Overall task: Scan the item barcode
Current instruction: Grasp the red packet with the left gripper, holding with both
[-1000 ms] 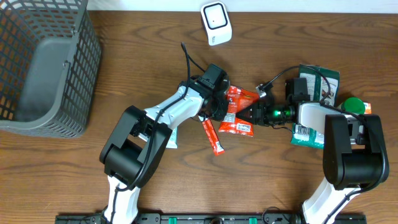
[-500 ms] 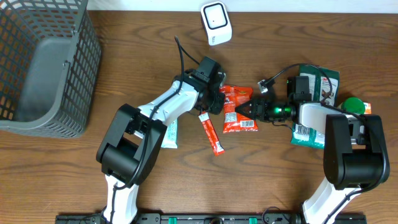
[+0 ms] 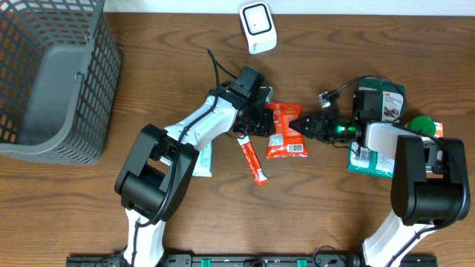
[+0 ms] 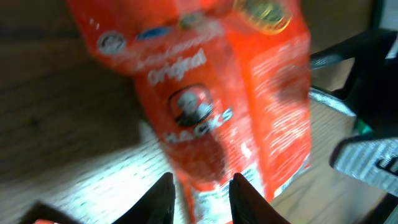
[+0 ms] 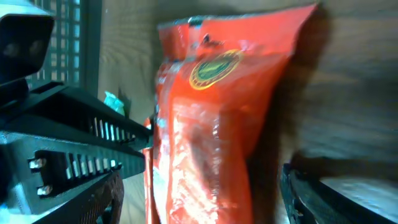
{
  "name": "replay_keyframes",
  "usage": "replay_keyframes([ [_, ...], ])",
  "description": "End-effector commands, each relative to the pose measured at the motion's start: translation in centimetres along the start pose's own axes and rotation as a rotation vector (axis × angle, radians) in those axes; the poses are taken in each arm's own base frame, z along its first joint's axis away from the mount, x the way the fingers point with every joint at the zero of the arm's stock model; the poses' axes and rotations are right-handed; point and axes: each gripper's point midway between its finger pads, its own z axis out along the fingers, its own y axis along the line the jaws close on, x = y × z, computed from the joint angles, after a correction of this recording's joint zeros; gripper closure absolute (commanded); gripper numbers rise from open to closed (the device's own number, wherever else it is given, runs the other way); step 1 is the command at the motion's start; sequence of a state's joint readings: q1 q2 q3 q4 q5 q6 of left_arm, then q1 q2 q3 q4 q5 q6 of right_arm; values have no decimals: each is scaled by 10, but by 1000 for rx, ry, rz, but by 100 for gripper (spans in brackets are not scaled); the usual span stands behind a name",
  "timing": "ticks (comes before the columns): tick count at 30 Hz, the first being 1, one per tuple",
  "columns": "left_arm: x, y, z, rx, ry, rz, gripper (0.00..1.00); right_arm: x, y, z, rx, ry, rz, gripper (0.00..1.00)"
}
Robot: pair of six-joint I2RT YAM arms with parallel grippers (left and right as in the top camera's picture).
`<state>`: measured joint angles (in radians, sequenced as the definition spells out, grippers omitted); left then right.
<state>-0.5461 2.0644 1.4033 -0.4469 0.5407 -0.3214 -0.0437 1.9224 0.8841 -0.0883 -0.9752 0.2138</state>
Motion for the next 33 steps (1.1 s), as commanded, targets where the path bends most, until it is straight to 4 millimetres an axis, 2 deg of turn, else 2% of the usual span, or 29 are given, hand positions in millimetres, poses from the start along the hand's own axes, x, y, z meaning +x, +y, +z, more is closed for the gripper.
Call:
replay_keyframes([
  [1,-17,-16,-13,30,-61,6,69,2,-11,0,35,-5,60,24],
  [5,-6,-13,-3,-13,-43,19,69,3,-11,0,36,-2,65,24],
  [7,0,-4,2,-79,-46,24,68,3,-11,0,36,-1,62,24],
  [10,1,10,6,-187,-71,35,59,3,-11,0,36,0,63,24],
  [13,4,13,8,-220,-76,45,57,3,-11,0,36,-1,63,24],
  [18,18,10,18,-224,-42,62,57,4,-11,0,36,1,65,24],
  [22,28,10,20,-235,-9,61,67,4,-11,0,36,2,58,23],
  [25,34,13,20,-245,12,62,67,4,-11,-1,36,2,61,22],
  [27,37,15,19,-252,27,78,49,4,-11,-1,37,3,63,22],
  [28,38,15,19,-253,32,84,35,5,-11,-1,37,5,58,22],
  [30,37,15,19,-253,31,85,28,5,-11,-1,37,4,57,22],
  [33,37,16,18,-252,31,80,28,4,-9,-3,37,4,51,23],
])
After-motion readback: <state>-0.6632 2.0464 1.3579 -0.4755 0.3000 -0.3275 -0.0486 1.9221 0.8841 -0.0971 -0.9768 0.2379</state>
